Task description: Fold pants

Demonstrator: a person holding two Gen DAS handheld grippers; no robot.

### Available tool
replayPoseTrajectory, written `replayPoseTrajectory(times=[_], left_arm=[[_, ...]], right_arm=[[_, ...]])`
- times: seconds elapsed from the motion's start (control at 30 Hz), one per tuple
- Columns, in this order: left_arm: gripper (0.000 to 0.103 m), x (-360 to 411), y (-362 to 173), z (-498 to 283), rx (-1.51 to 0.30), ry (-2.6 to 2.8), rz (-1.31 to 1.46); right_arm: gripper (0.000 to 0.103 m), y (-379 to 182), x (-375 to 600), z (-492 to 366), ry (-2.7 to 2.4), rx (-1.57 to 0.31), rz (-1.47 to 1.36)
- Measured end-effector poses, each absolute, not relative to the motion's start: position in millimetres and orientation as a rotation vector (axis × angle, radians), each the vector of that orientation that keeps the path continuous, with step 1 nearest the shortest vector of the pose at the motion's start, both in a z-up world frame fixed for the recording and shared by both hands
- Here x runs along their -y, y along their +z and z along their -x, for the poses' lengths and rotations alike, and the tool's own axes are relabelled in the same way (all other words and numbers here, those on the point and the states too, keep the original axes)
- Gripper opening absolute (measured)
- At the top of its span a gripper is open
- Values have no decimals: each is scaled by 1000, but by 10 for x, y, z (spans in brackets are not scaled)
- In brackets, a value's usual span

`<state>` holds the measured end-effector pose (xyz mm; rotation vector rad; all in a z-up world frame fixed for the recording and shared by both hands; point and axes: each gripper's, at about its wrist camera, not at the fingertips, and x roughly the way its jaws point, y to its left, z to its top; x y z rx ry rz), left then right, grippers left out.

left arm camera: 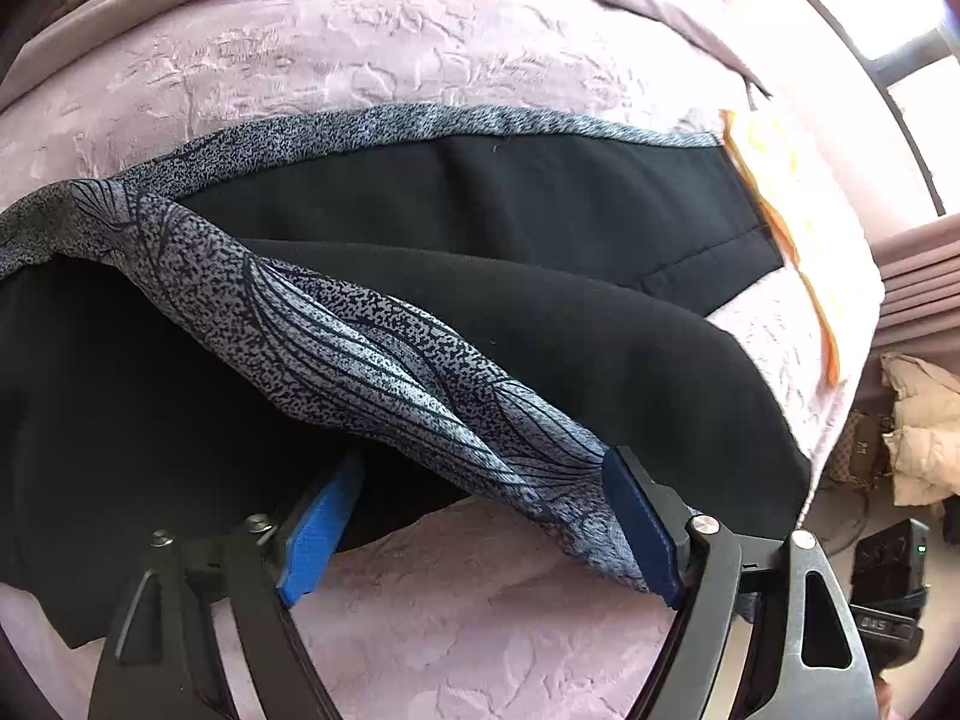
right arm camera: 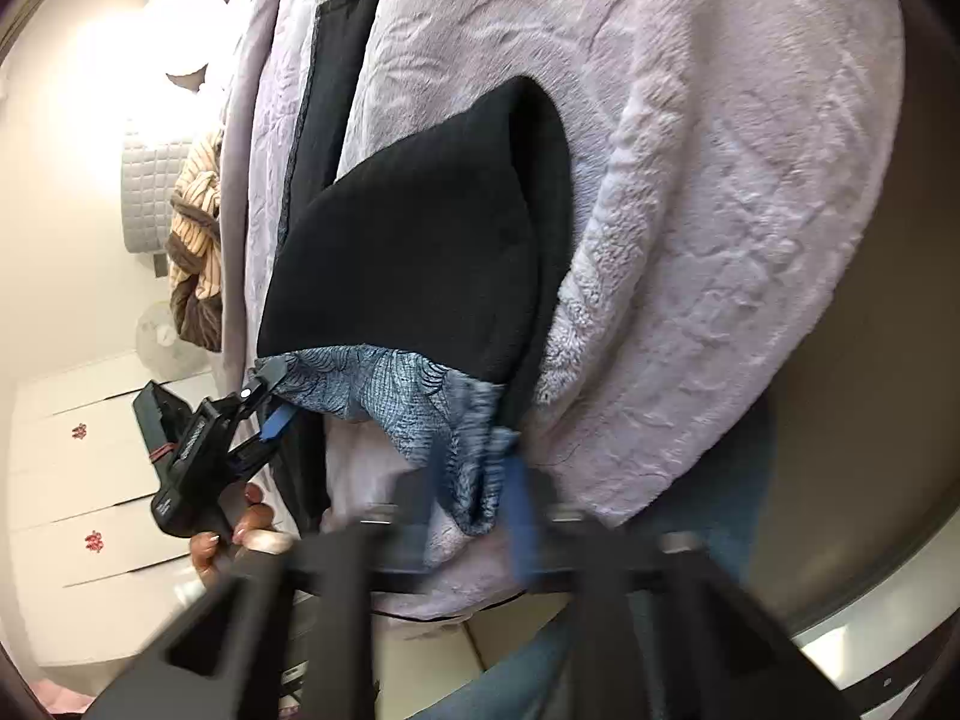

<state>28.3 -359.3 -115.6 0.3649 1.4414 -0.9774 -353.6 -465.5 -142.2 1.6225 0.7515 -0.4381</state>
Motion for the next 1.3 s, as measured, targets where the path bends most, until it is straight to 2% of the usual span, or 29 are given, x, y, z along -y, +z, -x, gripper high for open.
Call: replayPoseTrajectory(times=[0.03, 0.13, 0.3, 0.43, 0.67, 0.7, 0.73, 0.8, 0.83, 0.9, 0.97, 1.07, 1.13, 1.23, 1.27, 1.3], left_arm=[[46, 3585, -1154, -298, -1432, -977, -374], [33, 3578, -1065, -356, -1437, -984, -338], [33, 3673, -808, -480, -1422, -954, -253], [33, 3986, -743, -656, -1401, -909, -222], [33, 4564, -851, -1138, -1336, -790, -216], [34, 4628, -880, -1202, -1331, -771, -228], [46, 4651, -903, -1256, -1330, -756, -240], [66, 4718, -943, -1342, -1312, -718, -261], [66, 4732, -937, -1371, -1287, -695, -275], [66, 4732, -900, -1398, -1278, -684, -292], [66, 4679, -852, -1383, -1268, -677, -302], [67, 4550, -796, -1228, -1249, -677, -350], [67, 4528, -828, -1092, -1258, -685, -375], [67, 4556, -942, -941, -1285, -695, -400], [67, 4595, -995, -903, -1302, -695, -398], [67, 4647, -1037, -875, -1318, -696, -392]], right_arm=[[8, -1362, 4673, 3522, -424, -726, -1626], [7, -1127, 4805, 3409, -364, -651, -1609], [7, -669, 5444, 3013, -258, -623, -1529], [7, -522, 6130, 2600, -207, -643, -1467], [7, -789, 7266, 1772, -187, -740, -1401], [7, -888, 7373, 1660, -186, -773, -1393], [8, -966, 7458, 1565, -188, -800, -1386], [14, -1150, 7612, 1399, -229, -888, -1346], [15, -1199, 7647, 1344, -241, -919, -1329], [49, -1157, 7693, 1333, -293, -929, -1271], [56, -998, 7693, 1440, -302, -873, -1241], [56, -803, 7576, 1746, -409, -880, -1161], [56, -857, 7435, 2000, -436, -874, -1228], [47, -1104, 7290, 2171, -445, -902, -1311], [38, -1233, 7268, 2172, -446, -908, -1344], [23, -1290, 7265, 2173, -446, -896, -1366]])
